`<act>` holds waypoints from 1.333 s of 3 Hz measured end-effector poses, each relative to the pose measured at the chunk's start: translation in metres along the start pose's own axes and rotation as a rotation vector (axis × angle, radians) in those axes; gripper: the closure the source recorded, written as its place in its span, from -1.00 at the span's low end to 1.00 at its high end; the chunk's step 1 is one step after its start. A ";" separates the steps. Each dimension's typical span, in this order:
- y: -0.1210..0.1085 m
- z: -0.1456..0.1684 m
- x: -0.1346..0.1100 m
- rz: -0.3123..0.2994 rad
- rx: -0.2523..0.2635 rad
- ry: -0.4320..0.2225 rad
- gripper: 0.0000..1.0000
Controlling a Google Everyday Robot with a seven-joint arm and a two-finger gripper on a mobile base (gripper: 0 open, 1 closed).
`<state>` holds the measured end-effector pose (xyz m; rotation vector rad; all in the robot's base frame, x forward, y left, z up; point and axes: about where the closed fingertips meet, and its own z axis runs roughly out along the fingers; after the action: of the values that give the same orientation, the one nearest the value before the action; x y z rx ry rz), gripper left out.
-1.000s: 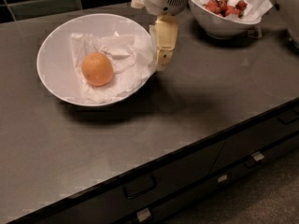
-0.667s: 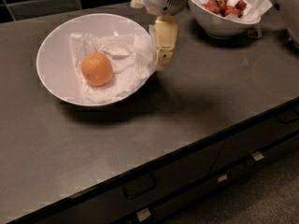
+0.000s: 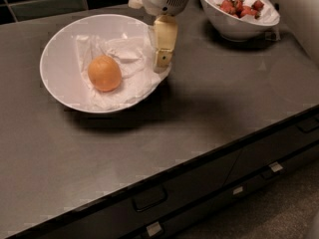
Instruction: Pick orange from white bowl
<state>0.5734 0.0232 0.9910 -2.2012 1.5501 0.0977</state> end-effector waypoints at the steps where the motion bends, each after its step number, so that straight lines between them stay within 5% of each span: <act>1: -0.012 0.014 -0.012 -0.024 -0.020 -0.029 -1.00; 4: -0.037 0.055 -0.031 -0.067 -0.061 -0.073 -1.00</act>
Offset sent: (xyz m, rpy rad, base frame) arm 0.0261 0.0516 -0.0217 0.0010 0.0664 0.1136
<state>0.6065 0.0825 0.9630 -2.2680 1.4502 0.2052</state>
